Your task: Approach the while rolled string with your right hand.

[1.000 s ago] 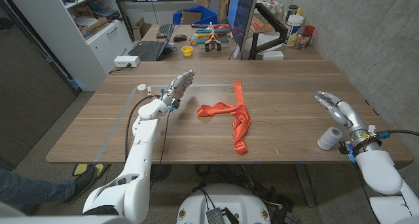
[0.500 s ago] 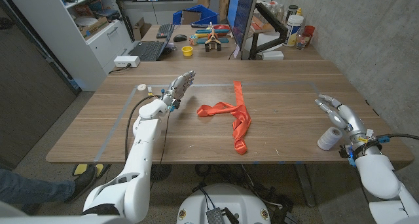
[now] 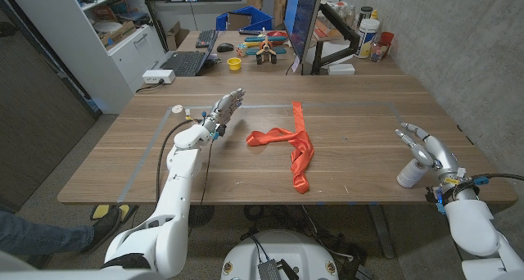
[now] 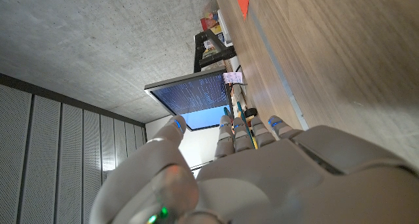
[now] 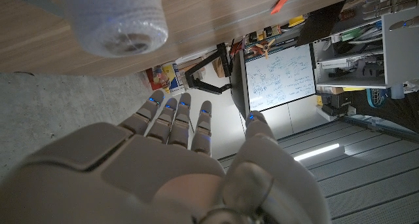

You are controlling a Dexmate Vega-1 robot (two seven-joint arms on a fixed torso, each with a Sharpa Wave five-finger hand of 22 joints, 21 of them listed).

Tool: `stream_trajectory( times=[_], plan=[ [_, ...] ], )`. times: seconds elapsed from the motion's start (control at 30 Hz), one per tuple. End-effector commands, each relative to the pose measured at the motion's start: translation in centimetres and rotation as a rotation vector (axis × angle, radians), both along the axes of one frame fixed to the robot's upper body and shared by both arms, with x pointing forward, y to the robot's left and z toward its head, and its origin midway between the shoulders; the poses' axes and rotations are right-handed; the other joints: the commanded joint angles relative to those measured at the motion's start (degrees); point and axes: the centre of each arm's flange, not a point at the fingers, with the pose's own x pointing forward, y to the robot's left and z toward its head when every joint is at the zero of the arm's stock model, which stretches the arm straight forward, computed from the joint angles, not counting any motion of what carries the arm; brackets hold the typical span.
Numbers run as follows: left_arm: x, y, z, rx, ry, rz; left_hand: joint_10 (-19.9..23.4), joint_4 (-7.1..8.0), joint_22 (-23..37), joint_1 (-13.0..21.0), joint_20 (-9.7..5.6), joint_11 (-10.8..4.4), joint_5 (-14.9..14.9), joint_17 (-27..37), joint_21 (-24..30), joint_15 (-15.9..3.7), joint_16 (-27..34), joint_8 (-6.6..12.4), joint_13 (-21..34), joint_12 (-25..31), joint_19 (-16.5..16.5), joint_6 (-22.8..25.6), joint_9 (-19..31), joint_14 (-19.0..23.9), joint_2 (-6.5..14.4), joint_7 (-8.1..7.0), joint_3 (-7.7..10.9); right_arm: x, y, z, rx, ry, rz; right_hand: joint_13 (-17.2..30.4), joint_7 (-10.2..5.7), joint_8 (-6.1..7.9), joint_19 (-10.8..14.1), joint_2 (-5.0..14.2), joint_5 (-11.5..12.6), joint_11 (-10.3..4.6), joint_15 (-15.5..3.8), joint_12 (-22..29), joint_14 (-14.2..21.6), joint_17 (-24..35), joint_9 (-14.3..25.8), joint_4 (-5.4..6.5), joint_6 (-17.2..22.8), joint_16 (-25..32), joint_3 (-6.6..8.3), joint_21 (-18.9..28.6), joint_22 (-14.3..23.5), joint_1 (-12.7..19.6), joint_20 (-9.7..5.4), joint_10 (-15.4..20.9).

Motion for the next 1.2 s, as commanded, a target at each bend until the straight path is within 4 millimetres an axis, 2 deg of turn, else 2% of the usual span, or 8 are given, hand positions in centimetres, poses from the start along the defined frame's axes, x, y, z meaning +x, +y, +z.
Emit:
stream_trajectory(
  times=[0.03, 0.67, 1.03, 1.07, 1.13, 1.2],
  plan=[
    [-0.1, -0.2, 0.1, 0.005, -0.004, -0.002, 0.31, 0.02, 0.24, -0.01, 0.29, -0.02, -0.29, 0.24, -0.05, -0.11, -0.2, -0.02, 0.1, 0.2, -0.61, 0.58, 0.24, -0.01, 0.61, 0.0, -0.04, -0.6, 0.3, -0.8, -0.02, 0.001, -0.045, 0.19, -0.49, 0.02, 0.13, -0.21, 0.29, -0.27, -0.2, -0.16, 0.13, 0.06, 0.2, -0.28, 0.13, -0.06, 0.11, -0.21, 0.16, 0.35, 0.21, 0.23],
    [-0.3, -0.6, 0.1, 0.018, -0.003, -0.01, 0.32, -0.02, 0.25, 0.01, 0.33, 0.11, -0.29, 0.23, -0.33, -0.09, -0.22, 0.01, 0.1, 0.17, -0.54, 0.75, 0.24, -0.03, 0.67, -0.03, -0.15, -0.6, 0.5, -2.0, -0.045, 0.012, -0.083, 0.2, -0.89, -0.03, 0.19, -0.32, 0.39, -0.4, -0.26, -0.12, 0.32, 0.04, 0.2, -0.45, 0.2, -0.02, 0.13, -0.68, 0.17, 0.57, 0.14, 0.41],
    [0.1, -0.7, -0.1, 0.011, 0.0, -0.014, 0.42, -0.04, 0.26, 0.02, 0.41, 0.07, -0.29, 0.24, -0.52, -0.1, -0.24, -0.03, 0.1, 0.19, -0.57, 0.69, 0.24, -0.07, 0.72, -0.07, -0.2, -0.5, 0.7, -1.7, -0.049, 0.018, -0.084, 0.21, -1.02, -0.12, 0.26, -0.3, 0.4, -0.58, -0.24, -0.01, 0.66, 0.08, 0.21, -0.41, 0.07, 0.09, 0.12, -1.02, 0.18, 0.55, 0.17, 0.72],
    [0.2, -0.7, -0.1, 0.011, -0.003, -0.013, 0.43, -0.05, 0.26, 0.04, -0.35, 0.06, -0.29, 0.23, -0.65, -0.05, -0.24, -0.02, 0.1, 0.19, -0.7, 0.73, 0.24, -0.07, 0.74, -0.01, -0.22, -0.5, 0.6, -1.7, -0.048, 0.019, -0.083, 0.21, -1.02, -0.12, 0.27, -0.29, 0.4, -0.58, -0.25, -0.02, 0.65, 0.08, 0.21, -0.41, 0.08, 0.09, 0.12, -1.03, 0.19, 0.55, 0.15, 0.7],
    [0.2, -0.8, -0.1, 0.01, -0.002, -0.014, 0.43, -0.11, 0.25, 0.09, -3.03, 0.17, -0.29, 0.22, -0.92, -0.01, -0.22, -0.01, 0.1, 0.17, -0.78, 0.81, 0.24, 0.03, 0.81, 0.05, -0.29, -0.4, 0.7, -1.5, -0.053, 0.024, -0.084, 0.21, -1.01, -0.11, 0.31, -0.29, 0.4, -0.61, -0.28, -0.03, 0.66, 0.08, 0.21, -0.41, 0.11, 0.09, 0.12, -1.06, 0.19, 0.55, 0.15, 0.67],
    [0.3, -0.8, -0.1, 0.012, -0.002, -0.013, 0.47, -0.14, 0.25, 0.12, -3.45, 0.42, -0.29, 0.21, -0.97, 0.35, -0.27, -0.01, 0.1, 0.17, -0.72, 0.83, 0.24, -0.06, 0.82, 0.21, -0.32, -0.3, 0.7, -1.4, -0.06, 0.028, -0.085, 0.21, -1.02, -0.11, 0.31, -0.29, 0.39, -0.59, -0.23, -0.04, 0.67, 0.08, 0.21, -0.41, 0.11, 0.09, 0.12, -1.09, 0.19, 0.55, 0.19, 0.65]
  ],
)
